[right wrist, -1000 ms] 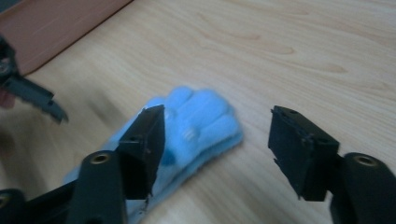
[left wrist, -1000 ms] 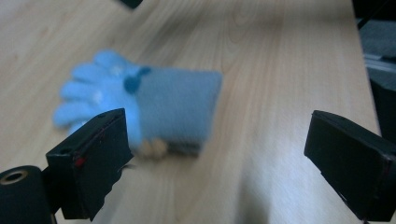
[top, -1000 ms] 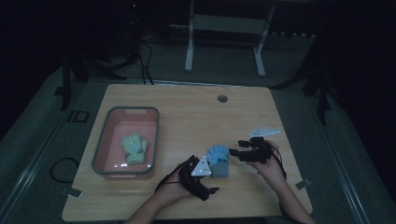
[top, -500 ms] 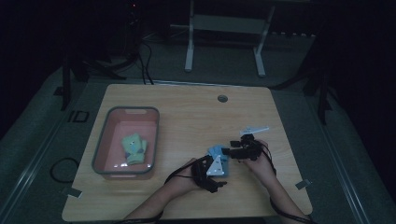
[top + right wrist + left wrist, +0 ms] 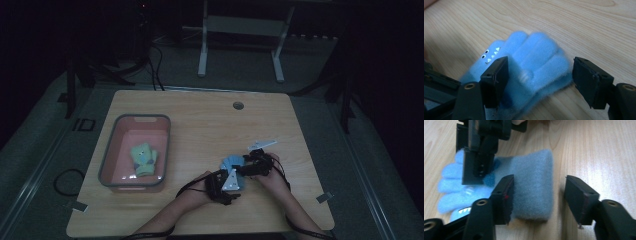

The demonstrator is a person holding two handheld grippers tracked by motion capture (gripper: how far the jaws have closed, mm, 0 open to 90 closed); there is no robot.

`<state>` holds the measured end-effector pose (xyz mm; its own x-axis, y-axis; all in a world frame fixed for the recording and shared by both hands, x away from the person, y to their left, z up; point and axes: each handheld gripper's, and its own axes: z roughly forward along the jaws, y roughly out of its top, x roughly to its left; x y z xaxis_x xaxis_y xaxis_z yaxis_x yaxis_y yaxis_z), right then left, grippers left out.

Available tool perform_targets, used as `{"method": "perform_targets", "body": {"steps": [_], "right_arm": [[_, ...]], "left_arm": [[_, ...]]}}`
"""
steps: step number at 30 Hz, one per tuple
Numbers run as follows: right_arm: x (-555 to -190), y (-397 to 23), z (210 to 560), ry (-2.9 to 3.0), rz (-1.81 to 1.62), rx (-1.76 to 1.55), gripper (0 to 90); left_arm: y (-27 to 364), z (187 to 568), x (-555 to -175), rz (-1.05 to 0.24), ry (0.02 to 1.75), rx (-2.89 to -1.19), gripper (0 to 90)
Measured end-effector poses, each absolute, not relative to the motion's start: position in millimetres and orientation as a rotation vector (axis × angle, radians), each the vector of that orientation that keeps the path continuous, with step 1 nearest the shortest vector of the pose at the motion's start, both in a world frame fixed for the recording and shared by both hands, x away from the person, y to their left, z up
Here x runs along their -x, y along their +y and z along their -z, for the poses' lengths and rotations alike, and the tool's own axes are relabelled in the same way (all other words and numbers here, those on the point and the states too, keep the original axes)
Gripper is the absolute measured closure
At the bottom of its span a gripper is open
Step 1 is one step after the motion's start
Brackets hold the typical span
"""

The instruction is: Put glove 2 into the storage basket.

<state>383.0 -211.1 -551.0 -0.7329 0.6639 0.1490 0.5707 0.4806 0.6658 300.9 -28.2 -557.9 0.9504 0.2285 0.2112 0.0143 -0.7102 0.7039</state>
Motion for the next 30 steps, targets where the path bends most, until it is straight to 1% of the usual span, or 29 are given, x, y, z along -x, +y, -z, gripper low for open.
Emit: {"method": "perform_targets", "body": {"steps": [2,4,5,6,9,10,11,12,14,15,16,18,19,21,22,25,30], "right_arm": [[-381,-209,551,2.592,-1.081,-1.064,30.3],[-381,-208,552,2.591,-1.076,-1.049,31.1],[-380,-208,552,2.596,-1.077,-1.037,31.3],[-378,-207,552,2.598,-1.081,-1.006,33.0],[-377,-208,553,2.601,-1.096,-1.004,36.2],[-377,-209,553,2.602,-1.101,-0.997,39.6],[-377,-209,552,2.615,-1.114,-0.999,42.8],[-377,-209,552,2.621,-1.118,-1.005,43.5],[-378,-208,551,2.648,-1.111,-0.994,50.9],[-379,-207,550,2.661,-1.116,-1.002,52.6],[-380,-206,550,2.670,-1.116,-0.999,57.2],[-382,-204,550,2.697,-1.121,-1.000,61.6],[-382,-202,549,2.710,-1.118,-1.002,66.6],[-383,-200,549,2.735,-1.125,-1.004,71.1],[-383,-200,549,2.735,-1.125,-1.004,71.1],[-381,-201,552,2.703,-1.170,-1.047,76.1],[-383,-206,547,2.693,-1.211,-1.097,77.9]], "left_arm": [[-28,558,-301,-0.382,0.177,-2.340,49.3],[-28,558,-302,-0.380,0.183,-2.343,59.2],[-25,557,-305,-0.346,0.207,-2.341,59.2],[-25,557,-306,-0.340,0.211,-2.342,63.2],[-24,555,-306,-0.332,0.218,-2.348,67.5],[-24,555,-307,-0.326,0.220,-2.350,68.9],[-24,554,-308,-0.322,0.219,-2.355,69.9],[-25,553,-309,-0.318,0.220,-2.357,70.6],[-26,552,-309,-0.322,0.216,-2.371,71.5],[-26,552,-310,-0.319,0.219,-2.374,71.9],[-26,551,-310,-0.318,0.223,-2.377,72.3],[-26,551,-310,-0.318,0.224,-2.379,73.0],[-26,551,-310,-0.308,0.229,-2.378,73.2],[-26,550,-311,-0.302,0.233,-2.380,73.8],[-26,550,-311,-0.302,0.233,-2.380,74.1],[-24,548,-313,-0.297,0.236,-2.385,75.1],[-21,543,-315,-0.277,0.249,-2.400,76.0]]}}
